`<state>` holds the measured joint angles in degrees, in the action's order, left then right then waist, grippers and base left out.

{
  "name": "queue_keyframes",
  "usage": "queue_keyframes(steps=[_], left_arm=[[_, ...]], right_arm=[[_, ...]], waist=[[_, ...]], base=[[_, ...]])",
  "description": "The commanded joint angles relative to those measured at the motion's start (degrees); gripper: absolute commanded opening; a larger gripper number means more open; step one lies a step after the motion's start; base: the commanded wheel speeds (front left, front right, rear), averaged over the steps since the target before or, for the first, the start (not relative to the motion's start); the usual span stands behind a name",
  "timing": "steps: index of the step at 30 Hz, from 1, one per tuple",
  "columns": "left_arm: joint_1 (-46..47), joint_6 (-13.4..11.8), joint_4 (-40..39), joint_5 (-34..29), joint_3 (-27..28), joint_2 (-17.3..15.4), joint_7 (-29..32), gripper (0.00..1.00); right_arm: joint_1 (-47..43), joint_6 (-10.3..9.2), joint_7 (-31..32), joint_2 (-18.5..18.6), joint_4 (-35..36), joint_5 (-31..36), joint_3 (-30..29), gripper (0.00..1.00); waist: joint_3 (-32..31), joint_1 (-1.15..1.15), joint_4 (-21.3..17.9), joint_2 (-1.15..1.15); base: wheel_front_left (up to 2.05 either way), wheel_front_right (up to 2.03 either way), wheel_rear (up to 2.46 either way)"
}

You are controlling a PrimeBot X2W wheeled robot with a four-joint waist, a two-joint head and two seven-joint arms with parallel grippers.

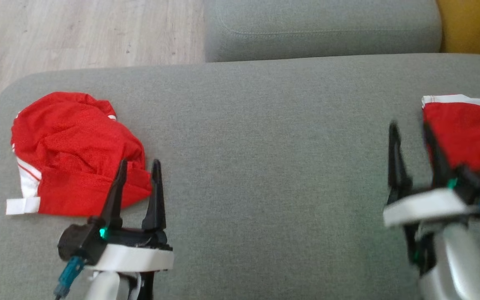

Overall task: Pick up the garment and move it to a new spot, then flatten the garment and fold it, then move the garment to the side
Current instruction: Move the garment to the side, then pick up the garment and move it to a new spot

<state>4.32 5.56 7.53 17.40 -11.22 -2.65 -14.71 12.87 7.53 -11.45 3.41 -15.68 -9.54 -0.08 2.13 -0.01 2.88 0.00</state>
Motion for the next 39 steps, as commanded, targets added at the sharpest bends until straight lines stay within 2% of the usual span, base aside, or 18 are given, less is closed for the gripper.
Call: queue_keyframes(steps=[1, 7, 26, 39], left_arm=[[1.1, 0.2, -1.4, 0.7, 2.2, -0.2, -0.3, 1.00], [-0.8, 0.6, -0.9, 1.4, 3.5, -0.2, -0.3, 1.00], [-0.9, 1.3, -1.5, 1.4, 3.5, -0.2, -0.3, 1.00], [-1.2, 0.1, -0.8, 1.0, 4.0, -0.2, -0.3, 1.00]], right_arm=[[0.2, -0.04, -1.4, -0.5, 1.4, -0.9, 1.9, 1.00], [-6.2, -0.04, -3.5, -0.5, -0.6, -1.8, 3.7, 1.00], [-7.6, -0.04, -3.5, -0.5, 3.0, -2.3, 3.6, 1.00], [-9.0, -0.04, -3.5, -0.5, 2.2, -3.3, 6.8, 1.00]], waist=[[-0.2, 0.01, 0.2, 0.00], [-0.4, 0.01, 0.3, 0.00], [-0.1, 0.01, 0.1, 0.00], [-1.5, 0.01, 7.2, 0.00]], base=[[0.00, 0.00, 0.00], [0.00, 0.00, 0.00], [0.00, 0.00, 0.00], [0.00, 0.00, 0.00]])
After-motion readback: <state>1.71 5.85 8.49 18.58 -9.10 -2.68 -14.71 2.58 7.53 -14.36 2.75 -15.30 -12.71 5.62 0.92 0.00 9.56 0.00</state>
